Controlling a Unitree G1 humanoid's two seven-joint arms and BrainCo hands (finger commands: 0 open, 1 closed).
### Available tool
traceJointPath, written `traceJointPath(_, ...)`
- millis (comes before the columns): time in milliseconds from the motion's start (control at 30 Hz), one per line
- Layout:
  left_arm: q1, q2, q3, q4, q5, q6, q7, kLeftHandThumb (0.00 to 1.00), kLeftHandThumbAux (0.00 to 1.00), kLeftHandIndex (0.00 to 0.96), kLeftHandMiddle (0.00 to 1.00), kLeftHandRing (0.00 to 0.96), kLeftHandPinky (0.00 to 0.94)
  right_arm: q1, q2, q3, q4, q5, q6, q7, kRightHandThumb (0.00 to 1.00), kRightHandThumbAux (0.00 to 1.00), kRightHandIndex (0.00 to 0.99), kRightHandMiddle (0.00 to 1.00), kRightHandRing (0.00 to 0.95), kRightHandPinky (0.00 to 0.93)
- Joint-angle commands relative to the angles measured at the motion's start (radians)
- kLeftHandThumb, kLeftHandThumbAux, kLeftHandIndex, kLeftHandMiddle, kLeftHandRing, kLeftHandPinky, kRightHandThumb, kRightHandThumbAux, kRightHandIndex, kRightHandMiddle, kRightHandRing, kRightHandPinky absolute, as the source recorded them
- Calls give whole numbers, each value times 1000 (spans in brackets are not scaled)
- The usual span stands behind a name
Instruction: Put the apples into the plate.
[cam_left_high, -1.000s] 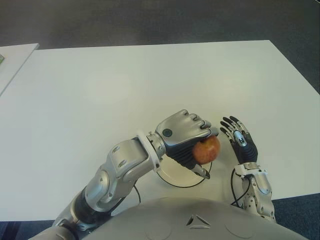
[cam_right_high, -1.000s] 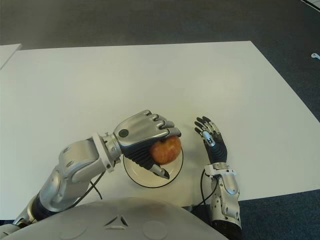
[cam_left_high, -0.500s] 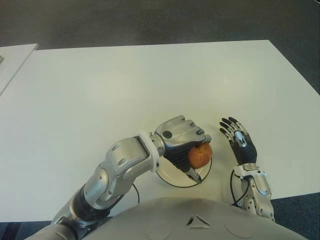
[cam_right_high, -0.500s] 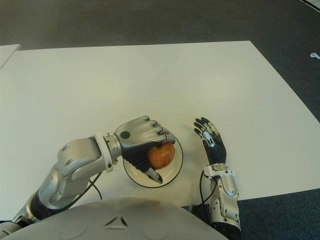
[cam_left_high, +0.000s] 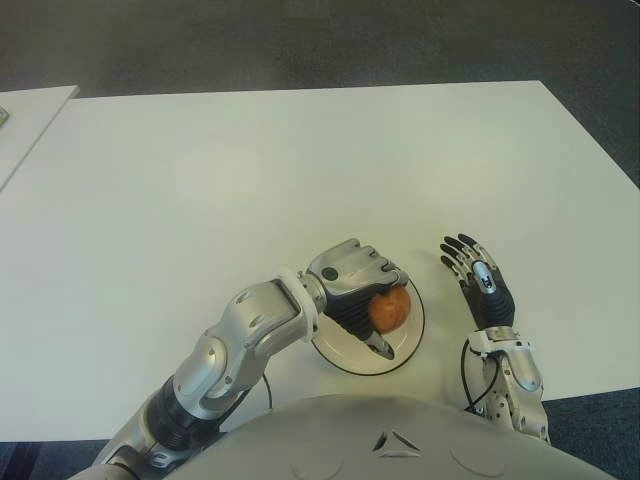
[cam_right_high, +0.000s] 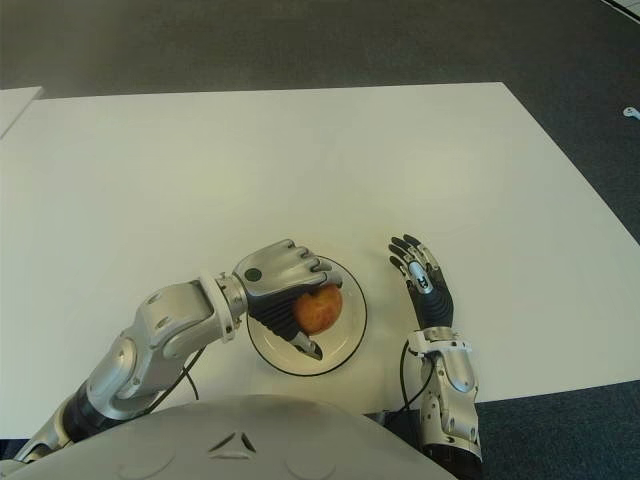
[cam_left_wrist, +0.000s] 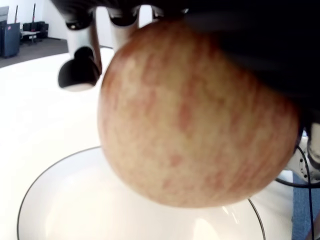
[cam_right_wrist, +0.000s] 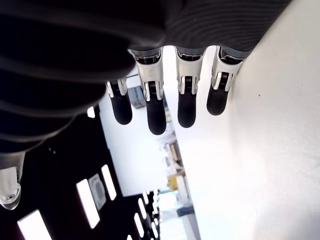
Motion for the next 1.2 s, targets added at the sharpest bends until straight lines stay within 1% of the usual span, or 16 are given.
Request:
traceJointPath(33, 25, 17, 17, 36, 20, -44, 98, 743, 690, 446, 855, 869, 883, 2, -1, -2, 11, 0, 10, -3, 298, 453, 167, 236, 168, 130)
traceJointPath(200, 30, 21, 22, 47, 31, -59, 116, 742, 689, 448, 858, 869, 882, 2, -1, -4, 9, 0, 12, -5, 297, 452, 167, 234, 165, 125)
traceJointPath(467, 50, 24, 31, 54, 36, -42, 79, 739, 689, 447, 852, 871, 873, 3, -4, -5, 8, -3, 16, -9, 300, 461, 168, 226, 160, 132)
traceJointPath(700, 57, 15, 31, 60, 62, -21, 66, 737, 691, 443, 853, 870, 870, 1, -8, -9, 5, 11, 40, -9, 308, 482, 164, 219, 156, 131)
traceJointPath(933, 67, 22, 29, 86, 82, -29, 95, 733, 690, 440, 847, 867, 848, 0, -15, -11, 5, 11, 51, -7, 304, 503, 153, 215, 158, 127)
traceJointPath(1200, 62, 37, 34, 110, 86, -65, 138, 729, 689, 438, 844, 871, 857, 0, -22, -11, 10, 10, 54, -8, 311, 506, 152, 208, 162, 145)
